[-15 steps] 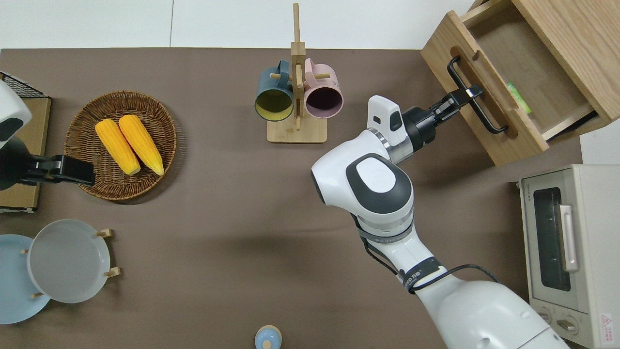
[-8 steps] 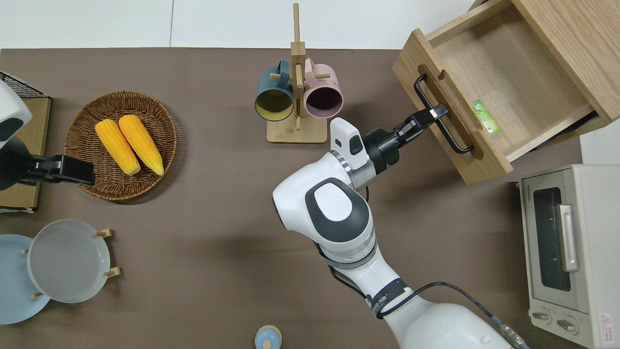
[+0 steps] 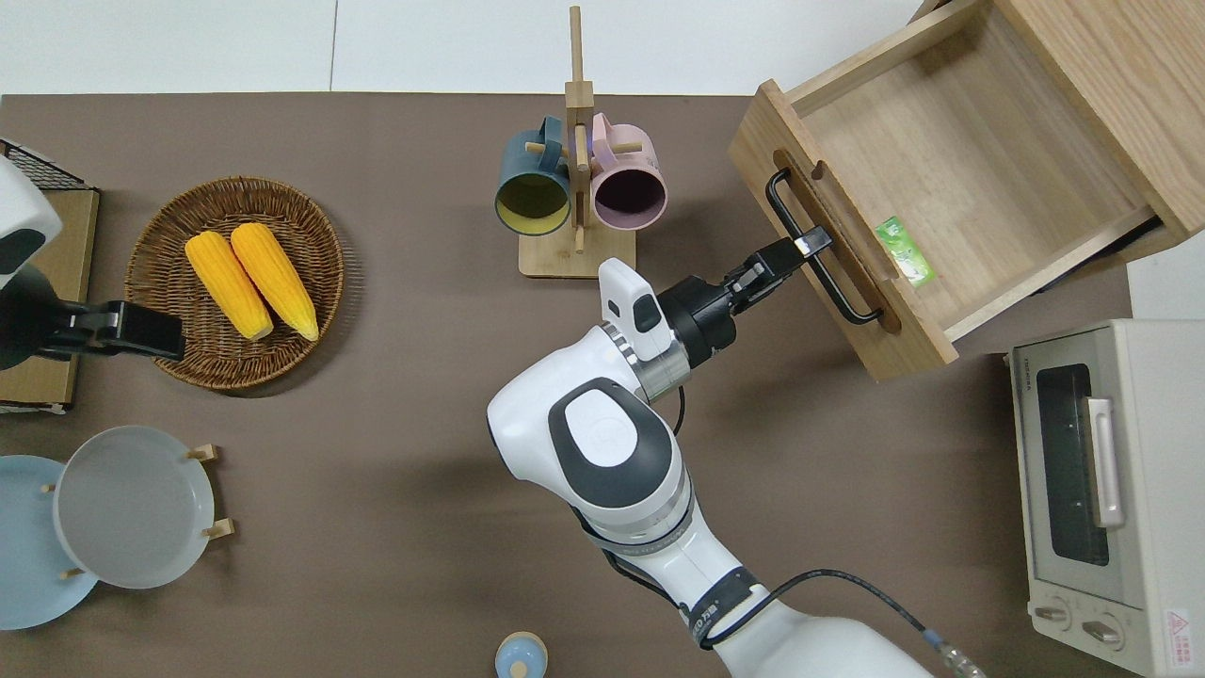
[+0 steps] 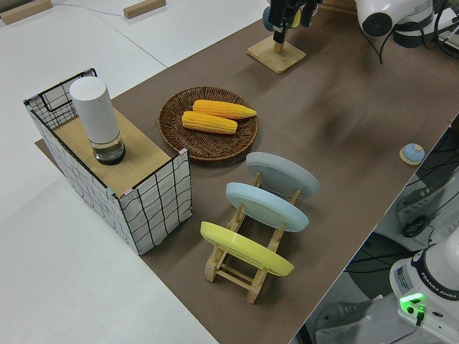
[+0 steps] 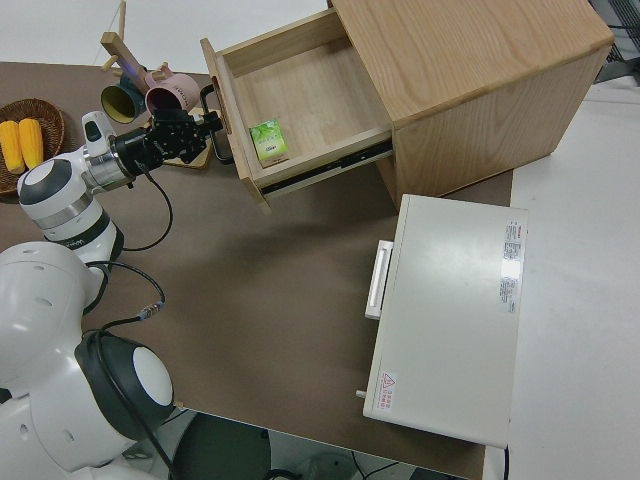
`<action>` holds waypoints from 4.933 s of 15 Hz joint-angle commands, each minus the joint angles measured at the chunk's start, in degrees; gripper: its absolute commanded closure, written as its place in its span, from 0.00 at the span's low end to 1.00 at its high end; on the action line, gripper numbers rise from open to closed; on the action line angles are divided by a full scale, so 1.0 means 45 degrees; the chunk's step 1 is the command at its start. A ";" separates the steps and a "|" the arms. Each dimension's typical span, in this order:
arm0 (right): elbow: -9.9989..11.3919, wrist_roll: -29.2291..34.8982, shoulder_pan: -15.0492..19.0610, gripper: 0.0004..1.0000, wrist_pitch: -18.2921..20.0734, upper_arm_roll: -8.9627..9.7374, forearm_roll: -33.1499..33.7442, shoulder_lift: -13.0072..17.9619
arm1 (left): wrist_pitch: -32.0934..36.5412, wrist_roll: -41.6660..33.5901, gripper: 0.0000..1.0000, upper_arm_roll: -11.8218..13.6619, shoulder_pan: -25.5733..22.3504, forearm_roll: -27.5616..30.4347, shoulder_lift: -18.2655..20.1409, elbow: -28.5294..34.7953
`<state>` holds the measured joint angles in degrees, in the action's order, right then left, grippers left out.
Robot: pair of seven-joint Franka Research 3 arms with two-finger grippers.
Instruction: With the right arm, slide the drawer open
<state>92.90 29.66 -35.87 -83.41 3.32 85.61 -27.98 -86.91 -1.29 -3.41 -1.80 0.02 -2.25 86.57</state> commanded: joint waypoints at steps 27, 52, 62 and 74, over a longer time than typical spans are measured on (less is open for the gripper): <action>-0.0820 0.0145 -0.0486 0.02 0.0273 -0.0250 0.0118 -0.0326 | 0.0250 -0.0123 0.01 -0.0081 -0.0049 -0.0219 -0.0145 -0.0312; -0.3652 0.0596 0.0622 0.02 -0.0429 0.0510 -1.0132 0.2933 | 0.0250 -0.0123 0.01 -0.0081 -0.0049 -0.0219 -0.0145 -0.0312; -0.3593 -0.1315 0.5799 0.02 -0.0957 0.1879 -1.6342 0.4634 | 0.0250 -0.0123 0.01 -0.0081 -0.0049 -0.0219 -0.0145 -0.0331; -0.3009 -0.6006 0.9199 0.02 -0.1348 0.1820 -1.9665 0.4402 | 0.0250 -0.0123 0.01 -0.0081 -0.0049 -0.0219 -0.0145 -0.0331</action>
<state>77.01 5.76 2.70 -88.12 10.60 0.80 -8.15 -86.91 -1.29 -3.41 -1.80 0.02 -2.25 86.57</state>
